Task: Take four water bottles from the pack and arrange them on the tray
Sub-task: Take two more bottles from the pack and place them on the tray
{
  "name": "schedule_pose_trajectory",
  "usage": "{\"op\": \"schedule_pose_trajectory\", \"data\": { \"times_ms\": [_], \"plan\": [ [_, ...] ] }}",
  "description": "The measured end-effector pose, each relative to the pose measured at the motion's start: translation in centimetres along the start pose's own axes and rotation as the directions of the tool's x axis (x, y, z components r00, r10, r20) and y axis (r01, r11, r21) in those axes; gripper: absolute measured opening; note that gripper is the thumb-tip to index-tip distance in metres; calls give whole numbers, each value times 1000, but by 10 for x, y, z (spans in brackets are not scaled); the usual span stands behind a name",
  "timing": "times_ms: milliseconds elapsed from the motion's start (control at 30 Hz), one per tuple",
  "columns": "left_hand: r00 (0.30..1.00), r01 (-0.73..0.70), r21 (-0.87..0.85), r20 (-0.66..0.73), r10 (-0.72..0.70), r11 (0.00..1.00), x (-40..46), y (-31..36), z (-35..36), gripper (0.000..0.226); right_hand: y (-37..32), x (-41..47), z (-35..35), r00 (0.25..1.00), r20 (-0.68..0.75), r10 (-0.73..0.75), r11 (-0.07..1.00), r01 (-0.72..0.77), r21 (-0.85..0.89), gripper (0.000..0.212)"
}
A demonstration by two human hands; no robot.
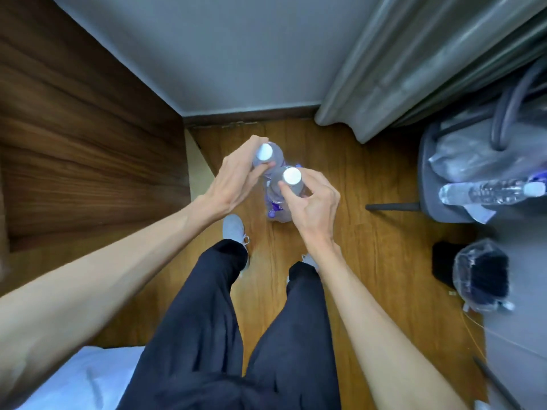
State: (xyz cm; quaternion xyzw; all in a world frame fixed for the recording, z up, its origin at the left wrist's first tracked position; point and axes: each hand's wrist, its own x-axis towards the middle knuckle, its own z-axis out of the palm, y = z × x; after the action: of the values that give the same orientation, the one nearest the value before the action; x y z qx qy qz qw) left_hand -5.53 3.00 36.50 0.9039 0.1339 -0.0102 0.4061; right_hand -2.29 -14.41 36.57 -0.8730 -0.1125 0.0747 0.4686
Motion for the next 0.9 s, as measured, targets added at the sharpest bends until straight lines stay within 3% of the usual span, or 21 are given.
{"op": "schedule_pose_trajectory", "data": {
  "times_ms": [200, 467, 667, 900],
  "plan": [
    [994, 48, -40, -102, -51, 998, -53, 76, -61, 37, -86, -10, -69, 998, 36, -56, 998, 55, 36, 29],
    [930, 119, -127, -333, -155, 985, -121, 160, -98, 34, -140, -15, -138, 966, 138, -217, 976, 216, 20, 28],
    [857, 174, -220, -447, -257, 960, -172, 202, -115, 33, -172, -28, -160, 886, 276, -372, 918, 395, -28, 30],
    [768, 229, -251, -548, -333, 941, -233, 221, -139, 33, -213, -61, -151, 756, 429, -494, 848, 528, 47, 32]
  ]
}}
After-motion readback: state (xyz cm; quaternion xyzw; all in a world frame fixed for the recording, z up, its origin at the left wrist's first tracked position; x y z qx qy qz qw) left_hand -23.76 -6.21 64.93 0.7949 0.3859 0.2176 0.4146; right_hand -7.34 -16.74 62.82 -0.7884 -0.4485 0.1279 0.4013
